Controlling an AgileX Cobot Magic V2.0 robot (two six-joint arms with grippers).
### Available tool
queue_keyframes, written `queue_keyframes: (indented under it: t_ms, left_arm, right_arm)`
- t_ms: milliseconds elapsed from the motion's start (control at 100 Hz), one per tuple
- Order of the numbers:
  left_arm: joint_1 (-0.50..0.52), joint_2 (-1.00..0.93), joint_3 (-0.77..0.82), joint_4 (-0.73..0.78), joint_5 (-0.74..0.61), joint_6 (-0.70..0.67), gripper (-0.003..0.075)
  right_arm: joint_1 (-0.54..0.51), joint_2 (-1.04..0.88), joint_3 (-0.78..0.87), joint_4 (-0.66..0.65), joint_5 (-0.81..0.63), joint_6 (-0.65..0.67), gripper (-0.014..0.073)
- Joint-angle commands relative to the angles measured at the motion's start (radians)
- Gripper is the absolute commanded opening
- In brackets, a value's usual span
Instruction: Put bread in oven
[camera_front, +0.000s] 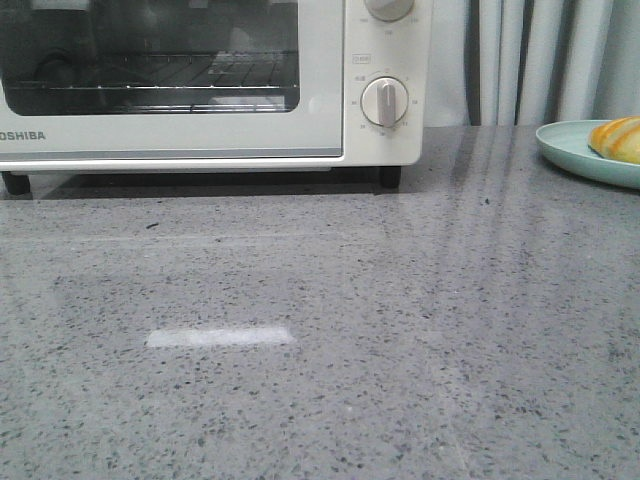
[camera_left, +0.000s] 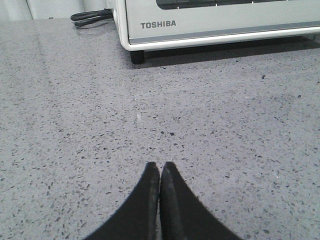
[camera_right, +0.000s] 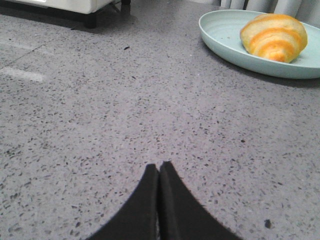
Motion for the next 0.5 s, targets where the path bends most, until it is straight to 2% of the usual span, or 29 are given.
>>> queue_keyframes:
  t_ms: [0, 490]
  left_arm:
    - [0.001, -0.031, 0.025, -0.011, -0.053, -0.006, -0.0021]
    - [0.002, -0.031, 0.025, -0.011, -0.053, -0.006, -0.0021]
  right_arm:
    - [-0.007, -0.022, 0.012, -0.013, -0.049, -0.008, -0.0069]
    - [-0.007, -0.022, 0.012, -0.013, -0.035, -0.008, -0.0069]
